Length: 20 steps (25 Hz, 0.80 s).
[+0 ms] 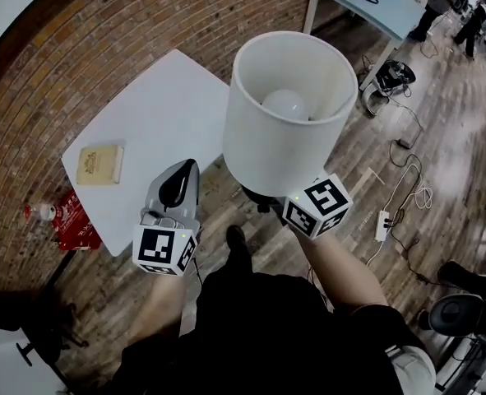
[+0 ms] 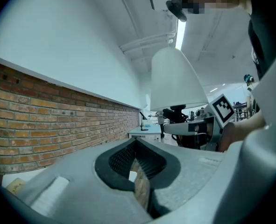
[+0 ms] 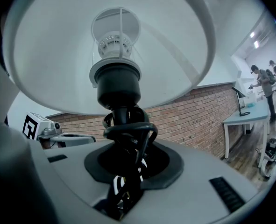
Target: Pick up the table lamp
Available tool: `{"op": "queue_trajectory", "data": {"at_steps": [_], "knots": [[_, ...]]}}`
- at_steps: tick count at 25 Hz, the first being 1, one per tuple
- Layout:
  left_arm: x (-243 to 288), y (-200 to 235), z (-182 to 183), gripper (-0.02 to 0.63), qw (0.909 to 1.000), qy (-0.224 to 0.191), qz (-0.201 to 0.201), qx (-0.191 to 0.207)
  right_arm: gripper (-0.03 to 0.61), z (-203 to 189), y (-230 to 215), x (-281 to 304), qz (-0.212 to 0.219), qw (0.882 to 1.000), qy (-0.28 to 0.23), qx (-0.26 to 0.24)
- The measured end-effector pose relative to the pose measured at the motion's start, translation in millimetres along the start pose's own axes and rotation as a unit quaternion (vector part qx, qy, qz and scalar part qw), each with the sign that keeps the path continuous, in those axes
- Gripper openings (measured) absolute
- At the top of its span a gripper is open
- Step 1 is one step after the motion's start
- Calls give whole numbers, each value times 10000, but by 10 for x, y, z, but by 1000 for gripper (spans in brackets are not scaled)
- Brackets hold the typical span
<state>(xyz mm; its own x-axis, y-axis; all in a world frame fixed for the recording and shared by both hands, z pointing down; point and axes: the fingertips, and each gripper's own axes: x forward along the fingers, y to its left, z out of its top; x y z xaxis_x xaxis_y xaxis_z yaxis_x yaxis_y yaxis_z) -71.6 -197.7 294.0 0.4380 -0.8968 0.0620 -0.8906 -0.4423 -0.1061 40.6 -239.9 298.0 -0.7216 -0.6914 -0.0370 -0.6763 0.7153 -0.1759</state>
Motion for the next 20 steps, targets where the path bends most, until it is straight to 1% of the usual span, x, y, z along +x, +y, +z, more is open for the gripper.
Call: {"op": "queue_trajectory", "data": {"at_steps": [7,12,16,20], "knots": [[-706,-932,92,8,9999,-124,71,57,107,-132,351,-1185,162,9997,170,-22],[-1080,-1490,78,8,10000,26,-58,-28,107,-208,577,-1854,161,9990,399,93],[-1355,-1748,140,8,9999,57,-87,-91,107,-186,743,-2259,171,9987,453,126],[-1623,-1857,267,8,9999,-16,-118,-35,107,-87,926,-2521,181,9993,327,92]]}}
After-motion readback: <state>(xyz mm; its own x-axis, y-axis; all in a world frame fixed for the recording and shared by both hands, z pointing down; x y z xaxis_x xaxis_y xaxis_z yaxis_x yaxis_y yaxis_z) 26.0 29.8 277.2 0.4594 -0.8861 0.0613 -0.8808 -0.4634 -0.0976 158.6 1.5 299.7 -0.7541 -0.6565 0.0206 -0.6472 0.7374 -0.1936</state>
